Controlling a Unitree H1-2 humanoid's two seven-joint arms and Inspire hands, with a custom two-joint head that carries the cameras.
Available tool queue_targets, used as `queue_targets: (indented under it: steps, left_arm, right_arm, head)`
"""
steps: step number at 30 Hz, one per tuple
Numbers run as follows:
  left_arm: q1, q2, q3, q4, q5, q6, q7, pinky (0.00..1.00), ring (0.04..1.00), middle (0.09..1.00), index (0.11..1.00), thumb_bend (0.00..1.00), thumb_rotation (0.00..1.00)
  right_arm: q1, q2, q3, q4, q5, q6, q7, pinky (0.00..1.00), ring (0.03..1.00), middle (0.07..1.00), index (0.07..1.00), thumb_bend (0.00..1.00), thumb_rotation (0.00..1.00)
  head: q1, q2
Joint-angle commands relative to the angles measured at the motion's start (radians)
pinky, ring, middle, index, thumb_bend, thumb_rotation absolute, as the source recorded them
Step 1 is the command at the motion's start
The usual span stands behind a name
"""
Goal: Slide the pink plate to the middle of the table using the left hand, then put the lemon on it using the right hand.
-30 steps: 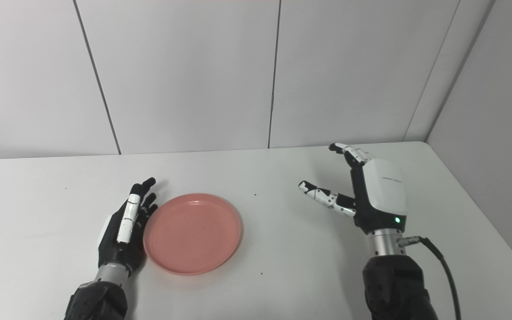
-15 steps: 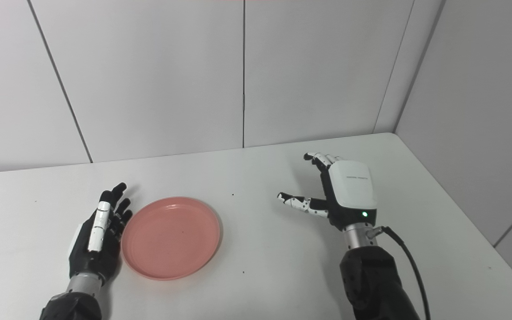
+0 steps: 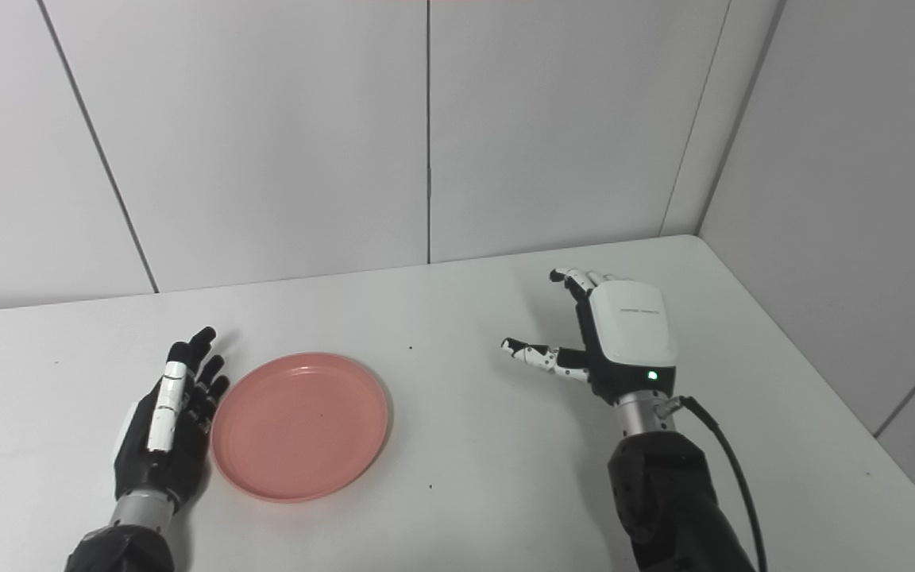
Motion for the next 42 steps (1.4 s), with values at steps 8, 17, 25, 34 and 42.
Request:
queue_targets:
  steps: [8, 17, 25, 34, 42]
  left_arm:
    - [-0.002, 0.009, -0.009, 0.027, 0.004, 0.0, -0.005, 1.0, 0.984, 1.0, 0.834, 0.71, 0.71]
    - [0.006, 0.004, -0.015, 0.001, 0.01, 0.02, 0.002, 1.0, 0.977, 0.992, 0.829, 0.71, 0.71]
    - [0.007, 0.003, -0.016, 0.004, 0.009, 0.017, 0.002, 1.0, 0.98, 0.996, 0.83, 0.71, 0.71]
    - [0.01, 0.003, -0.024, -0.008, 0.015, 0.025, 0.006, 1.0, 0.981, 0.996, 0.821, 0.72, 0.72]
    - [0.006, 0.01, -0.025, -0.003, 0.015, 0.024, 0.004, 1.0, 0.982, 0.996, 0.826, 0.71, 0.72]
  right_arm:
    - [-0.032, -0.059, -0.02, -0.021, -0.006, 0.033, 0.006, 0.68, 0.663, 0.684, 0.713, 0.74, 0.77]
    - [-0.042, -0.091, -0.023, 0.046, -0.014, 0.044, -0.009, 0.69, 0.662, 0.674, 0.699, 0.75, 0.76]
    - [-0.061, -0.11, -0.032, 0.107, 0.013, 0.039, -0.041, 0.69, 0.661, 0.672, 0.681, 0.75, 0.7]
    - [-0.075, -0.154, 0.002, 0.19, -0.003, 0.029, -0.087, 0.67, 0.643, 0.663, 0.685, 0.75, 0.72]
    - [-0.089, -0.163, 0.02, 0.238, 0.019, 0.033, -0.112, 0.65, 0.631, 0.658, 0.682, 0.76, 0.73]
  head:
    - [0.004, 0.002]
    - [0.005, 0.004]
    - [0.009, 0.005]
    - [0.012, 0.005]
    - [0.014, 0.007]
